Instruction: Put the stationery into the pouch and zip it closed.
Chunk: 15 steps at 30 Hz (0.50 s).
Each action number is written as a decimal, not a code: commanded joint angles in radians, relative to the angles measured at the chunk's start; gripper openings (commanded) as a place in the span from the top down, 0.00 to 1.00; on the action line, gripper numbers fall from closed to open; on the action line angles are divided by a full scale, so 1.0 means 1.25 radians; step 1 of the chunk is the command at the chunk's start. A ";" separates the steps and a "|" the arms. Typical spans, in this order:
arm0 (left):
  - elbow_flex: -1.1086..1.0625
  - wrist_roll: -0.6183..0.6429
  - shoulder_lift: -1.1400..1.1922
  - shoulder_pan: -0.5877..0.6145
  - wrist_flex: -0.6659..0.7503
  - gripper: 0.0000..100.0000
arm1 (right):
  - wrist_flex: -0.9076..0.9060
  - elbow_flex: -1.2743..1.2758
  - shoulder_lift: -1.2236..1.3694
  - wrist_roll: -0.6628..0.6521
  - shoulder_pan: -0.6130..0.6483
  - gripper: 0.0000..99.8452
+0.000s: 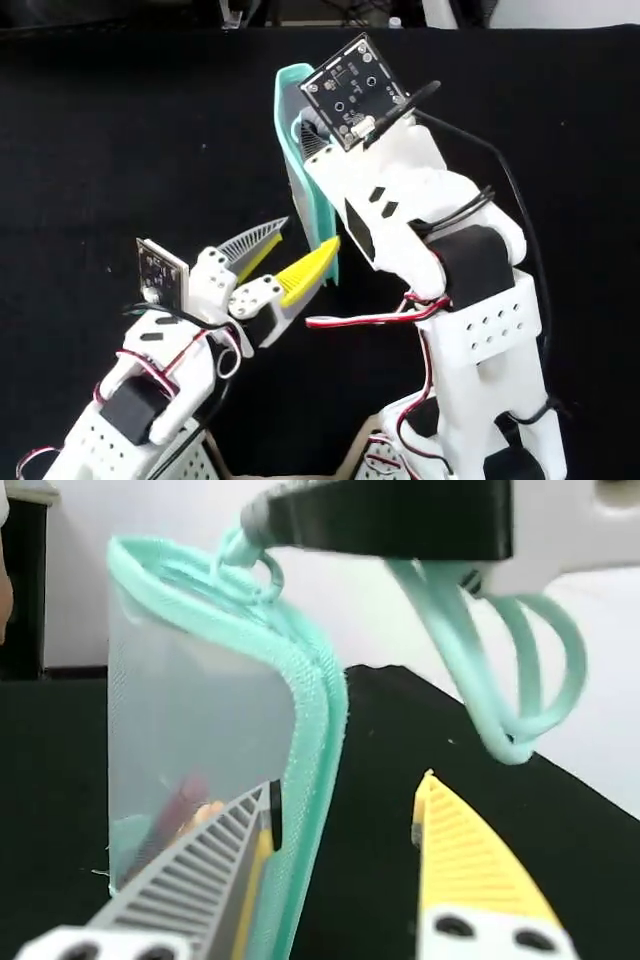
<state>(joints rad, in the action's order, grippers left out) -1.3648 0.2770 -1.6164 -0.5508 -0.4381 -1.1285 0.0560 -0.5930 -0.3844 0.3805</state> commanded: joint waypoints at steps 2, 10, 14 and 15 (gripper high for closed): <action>0.051 -0.015 0.087 -0.008 0.074 0.76 | -0.001 -0.041 0.001 -0.007 0.012 0.99; 0.155 -0.047 0.382 -0.004 0.210 0.76 | 0.000 -0.041 0.001 -0.007 0.007 0.99; 0.201 -0.048 0.468 -0.002 0.211 0.76 | 0.000 -0.040 -0.001 -0.041 -0.033 0.99; 0.202 -0.048 0.473 0.007 0.211 0.76 | -0.001 -0.037 -0.001 -0.049 -0.037 0.99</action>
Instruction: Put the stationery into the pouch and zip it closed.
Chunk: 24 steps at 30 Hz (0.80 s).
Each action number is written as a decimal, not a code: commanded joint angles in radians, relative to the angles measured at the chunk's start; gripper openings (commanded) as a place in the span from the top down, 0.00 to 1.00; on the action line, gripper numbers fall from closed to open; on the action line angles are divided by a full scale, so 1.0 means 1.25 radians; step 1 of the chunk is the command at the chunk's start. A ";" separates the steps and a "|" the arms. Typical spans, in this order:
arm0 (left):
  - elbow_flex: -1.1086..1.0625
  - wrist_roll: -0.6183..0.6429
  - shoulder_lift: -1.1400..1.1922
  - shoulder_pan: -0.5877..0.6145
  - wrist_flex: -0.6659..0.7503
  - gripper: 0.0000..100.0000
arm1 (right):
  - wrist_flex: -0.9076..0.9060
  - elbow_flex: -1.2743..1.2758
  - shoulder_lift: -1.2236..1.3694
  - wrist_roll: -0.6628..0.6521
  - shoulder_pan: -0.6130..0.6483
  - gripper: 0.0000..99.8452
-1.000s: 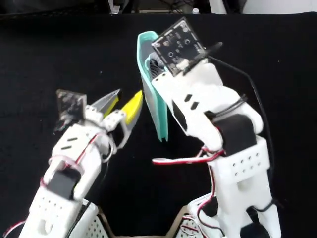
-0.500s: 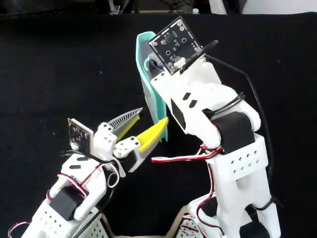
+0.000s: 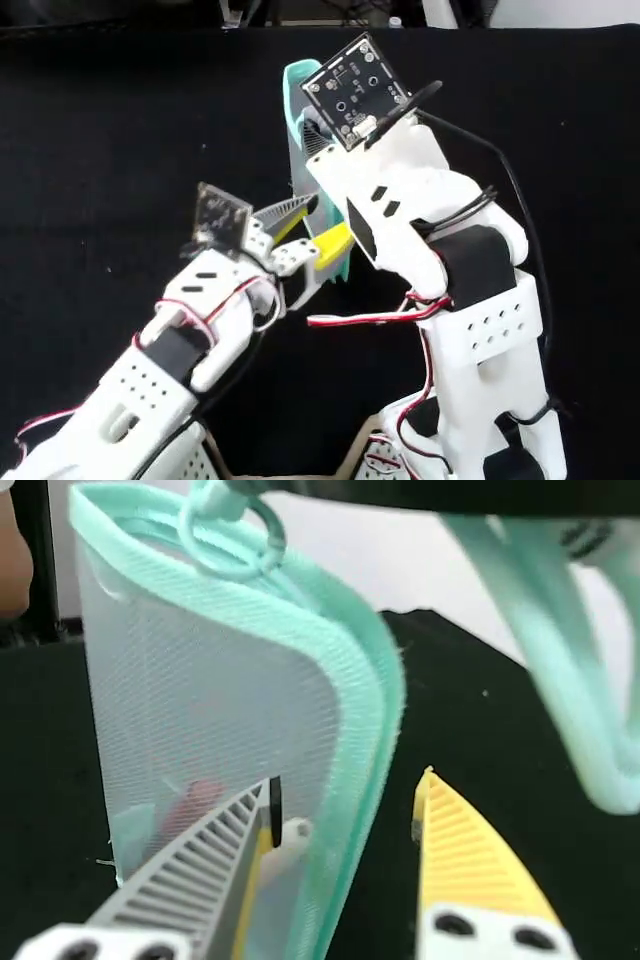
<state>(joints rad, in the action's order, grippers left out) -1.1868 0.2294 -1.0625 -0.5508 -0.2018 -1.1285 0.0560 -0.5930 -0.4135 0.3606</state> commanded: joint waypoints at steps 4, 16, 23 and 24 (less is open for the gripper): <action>0.062 -0.010 0.033 0.056 0.023 0.76 | -0.006 -0.036 -0.001 -0.038 -0.044 0.99; 0.047 -0.010 0.032 0.199 0.023 0.76 | -0.045 -0.039 -0.048 -0.038 -0.042 0.99; 0.060 -0.006 0.032 0.177 0.023 0.76 | -0.075 -0.015 -0.062 -0.036 -0.041 0.99; 0.071 -0.006 0.032 0.172 0.023 0.76 | -0.076 -0.006 -0.063 -0.038 -0.041 0.99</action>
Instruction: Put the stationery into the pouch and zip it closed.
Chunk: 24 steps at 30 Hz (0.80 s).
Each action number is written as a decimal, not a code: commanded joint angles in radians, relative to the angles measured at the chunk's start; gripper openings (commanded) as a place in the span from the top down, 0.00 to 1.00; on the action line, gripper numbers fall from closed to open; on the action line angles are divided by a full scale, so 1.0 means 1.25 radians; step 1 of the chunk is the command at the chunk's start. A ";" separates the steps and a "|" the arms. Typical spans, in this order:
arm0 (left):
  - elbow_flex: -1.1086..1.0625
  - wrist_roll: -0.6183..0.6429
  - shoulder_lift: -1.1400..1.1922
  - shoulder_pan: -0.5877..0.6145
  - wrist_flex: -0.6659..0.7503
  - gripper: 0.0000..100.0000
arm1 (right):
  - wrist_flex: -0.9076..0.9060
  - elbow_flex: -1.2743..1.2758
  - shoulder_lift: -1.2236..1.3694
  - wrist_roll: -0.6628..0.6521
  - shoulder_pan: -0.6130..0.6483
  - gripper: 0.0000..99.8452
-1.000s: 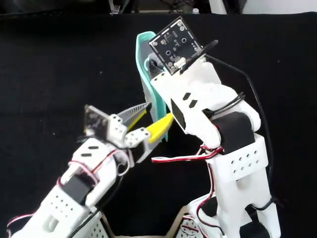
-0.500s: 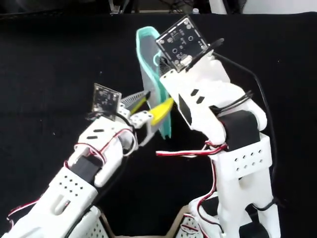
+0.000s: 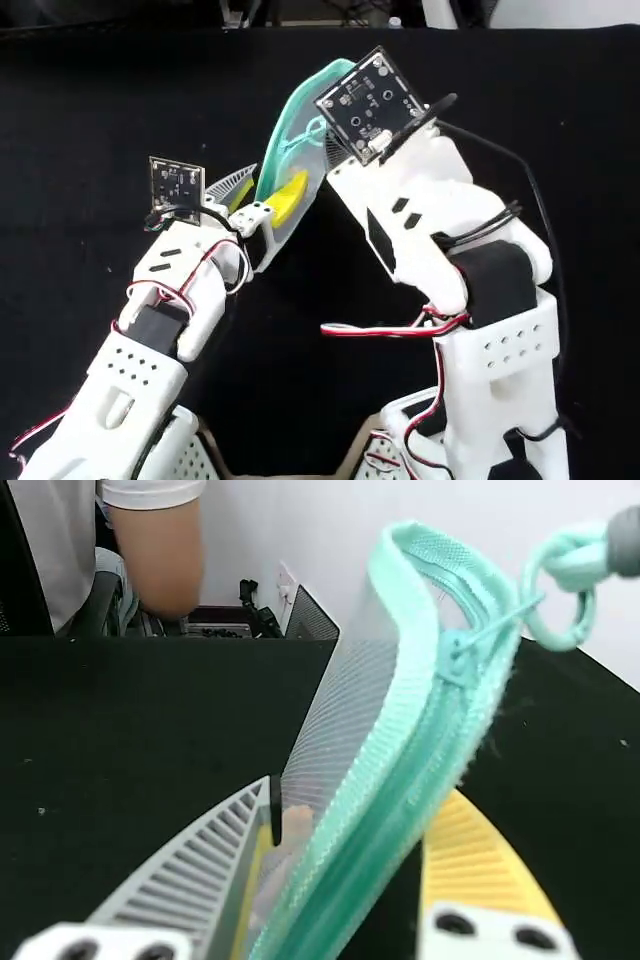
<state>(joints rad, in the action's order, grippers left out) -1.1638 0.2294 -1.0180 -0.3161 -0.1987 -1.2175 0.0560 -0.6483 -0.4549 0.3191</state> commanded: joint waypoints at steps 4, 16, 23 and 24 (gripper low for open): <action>0.087 -0.009 -0.004 -0.030 0.020 0.76 | -0.006 0.013 -0.020 -0.005 -0.007 0.99; 0.031 -0.010 -0.054 -0.021 -0.122 0.97 | -0.058 0.013 -0.021 -0.002 -0.007 0.99; 0.034 -0.140 -0.212 -0.021 -0.331 0.97 | -0.076 0.007 -0.021 -0.002 -0.007 0.99; 0.034 -0.156 -0.239 -0.021 -0.361 0.97 | -0.076 0.004 -0.023 -0.002 -0.007 0.99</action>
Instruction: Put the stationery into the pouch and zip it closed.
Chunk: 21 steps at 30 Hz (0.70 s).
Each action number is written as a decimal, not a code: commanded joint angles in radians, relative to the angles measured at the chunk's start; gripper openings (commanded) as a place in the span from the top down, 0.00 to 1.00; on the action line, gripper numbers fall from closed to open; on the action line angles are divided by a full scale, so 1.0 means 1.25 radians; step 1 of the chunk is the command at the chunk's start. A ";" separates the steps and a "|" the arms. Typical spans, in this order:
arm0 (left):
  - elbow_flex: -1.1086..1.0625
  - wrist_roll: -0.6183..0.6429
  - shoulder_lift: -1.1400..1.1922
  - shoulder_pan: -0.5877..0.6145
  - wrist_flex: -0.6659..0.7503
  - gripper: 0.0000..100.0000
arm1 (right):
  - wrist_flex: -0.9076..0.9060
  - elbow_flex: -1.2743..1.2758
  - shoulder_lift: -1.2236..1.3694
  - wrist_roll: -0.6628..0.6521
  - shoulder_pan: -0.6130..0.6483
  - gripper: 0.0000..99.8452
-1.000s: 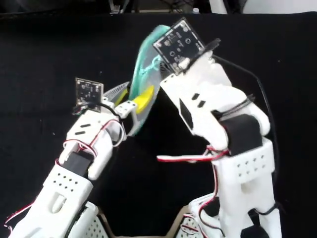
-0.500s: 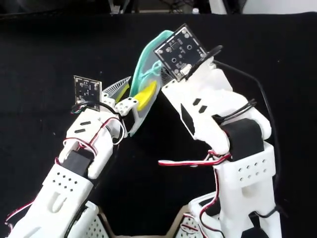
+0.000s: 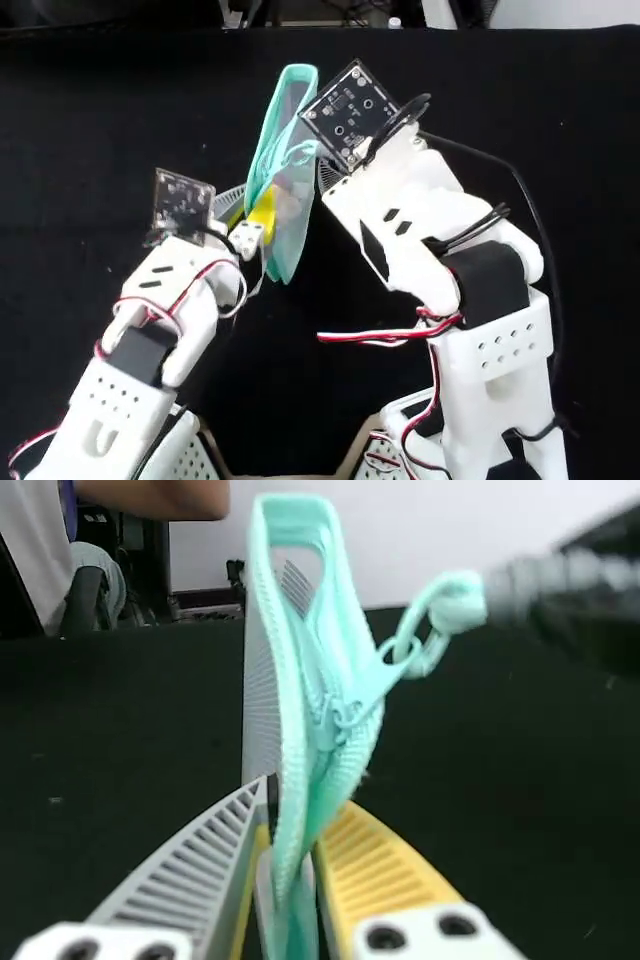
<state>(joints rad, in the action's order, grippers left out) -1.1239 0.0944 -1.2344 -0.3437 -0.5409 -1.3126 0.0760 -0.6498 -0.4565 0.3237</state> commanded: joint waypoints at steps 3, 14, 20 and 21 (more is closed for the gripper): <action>-0.001 -0.086 -0.146 0.001 -0.156 0.97 | 0.002 -0.020 -0.041 -0.001 -0.011 0.99; -0.006 -0.161 -0.285 0.001 -0.268 0.97 | 0.122 -0.023 -0.045 0.001 -0.027 0.99; -0.006 -0.162 -0.290 0.001 -0.286 0.97 | 0.210 -0.023 0.033 0.000 -0.125 0.99; -0.006 -0.162 -0.290 0.001 -0.286 0.97 | 0.217 -0.023 0.050 -0.002 -0.140 0.99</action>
<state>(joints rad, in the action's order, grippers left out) -1.1285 -0.1051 -1.5934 -0.3437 -0.8631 -1.1147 0.0775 -0.6268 -0.4534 0.2639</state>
